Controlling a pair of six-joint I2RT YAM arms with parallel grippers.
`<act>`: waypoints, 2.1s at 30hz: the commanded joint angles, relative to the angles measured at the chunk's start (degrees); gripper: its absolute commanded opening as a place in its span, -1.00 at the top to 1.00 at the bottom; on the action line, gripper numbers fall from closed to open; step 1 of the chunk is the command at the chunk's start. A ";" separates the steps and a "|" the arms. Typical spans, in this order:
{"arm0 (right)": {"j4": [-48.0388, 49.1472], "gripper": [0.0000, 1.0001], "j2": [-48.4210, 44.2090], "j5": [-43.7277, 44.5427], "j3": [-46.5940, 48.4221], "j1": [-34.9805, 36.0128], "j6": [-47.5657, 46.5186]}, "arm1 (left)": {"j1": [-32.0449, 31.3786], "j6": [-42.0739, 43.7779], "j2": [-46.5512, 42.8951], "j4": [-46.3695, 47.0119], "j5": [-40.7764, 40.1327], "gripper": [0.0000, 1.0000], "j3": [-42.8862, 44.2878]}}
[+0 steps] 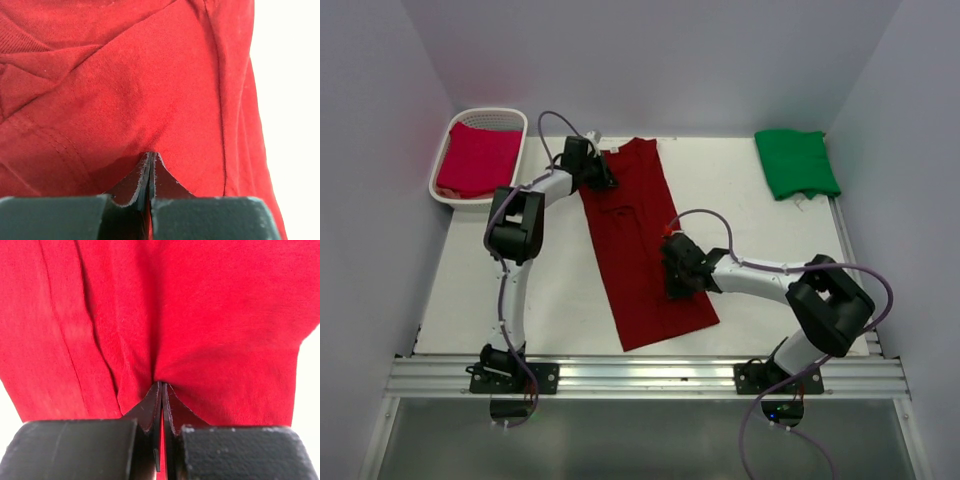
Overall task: Fold and stack the t-shirts
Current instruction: Fold the tshirt
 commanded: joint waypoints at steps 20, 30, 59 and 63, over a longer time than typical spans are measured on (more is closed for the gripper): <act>-13.65 0.74 -13.89 12.64 2.52 15.15 13.05 | -2.83 3.60 -8.95 8.99 8.63 0.72 0.72; -19.79 -0.32 -23.32 21.71 2.44 15.15 13.48 | -3.35 2.13 -44.84 -5.22 -8.37 -0.35 -32.51; -8.64 -0.16 -45.38 0.19 -27.61 14.89 35.72 | -26.11 -15.37 -80.37 -23.25 -0.81 -0.26 -78.56; -6.27 -0.10 -45.65 -1.22 -29.55 14.89 37.22 | -27.00 -17.39 -80.46 -22.21 -0.20 -0.21 -80.93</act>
